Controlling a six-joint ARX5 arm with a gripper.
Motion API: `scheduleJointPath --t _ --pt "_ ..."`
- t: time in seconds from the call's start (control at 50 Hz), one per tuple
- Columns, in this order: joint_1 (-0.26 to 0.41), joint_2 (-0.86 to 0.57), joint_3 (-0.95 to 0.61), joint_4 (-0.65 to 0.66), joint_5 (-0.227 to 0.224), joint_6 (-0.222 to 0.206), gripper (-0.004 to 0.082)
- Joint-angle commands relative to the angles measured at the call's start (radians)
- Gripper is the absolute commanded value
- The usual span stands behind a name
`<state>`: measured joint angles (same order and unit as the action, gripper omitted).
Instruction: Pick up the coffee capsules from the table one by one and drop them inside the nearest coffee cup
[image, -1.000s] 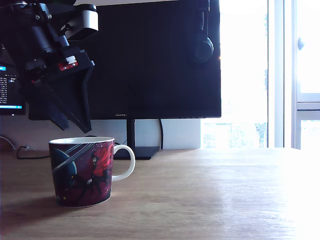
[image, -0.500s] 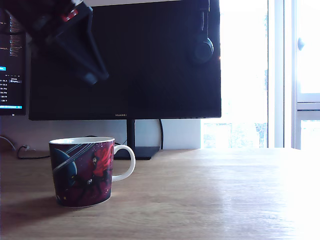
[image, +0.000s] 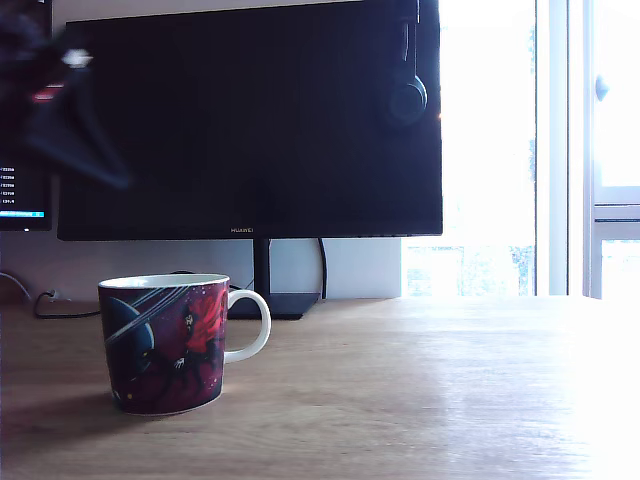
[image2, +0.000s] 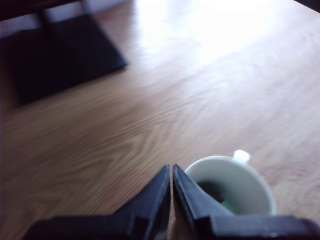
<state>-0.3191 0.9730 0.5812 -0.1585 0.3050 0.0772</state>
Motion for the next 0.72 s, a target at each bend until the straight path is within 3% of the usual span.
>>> scheduleJointPath --t 0.0,0.22,0.3,0.44,0.7 --pt "0.023 -0.036 -0.063 0.029 0.001 -0.027 -0.0019" --pt "0.086 -0.2 -0.183 0.073 -0.006 -0.107 -0.0019" --pt "0.088 -0.265 -0.204 0.077 -0.048 -0.145 -0.0019" --pt "0.088 -0.37 -0.217 0.059 -0.127 -0.169 -0.0019" --pt "0.088 -0.507 -0.22 0.027 -0.192 -0.191 -0.0019"
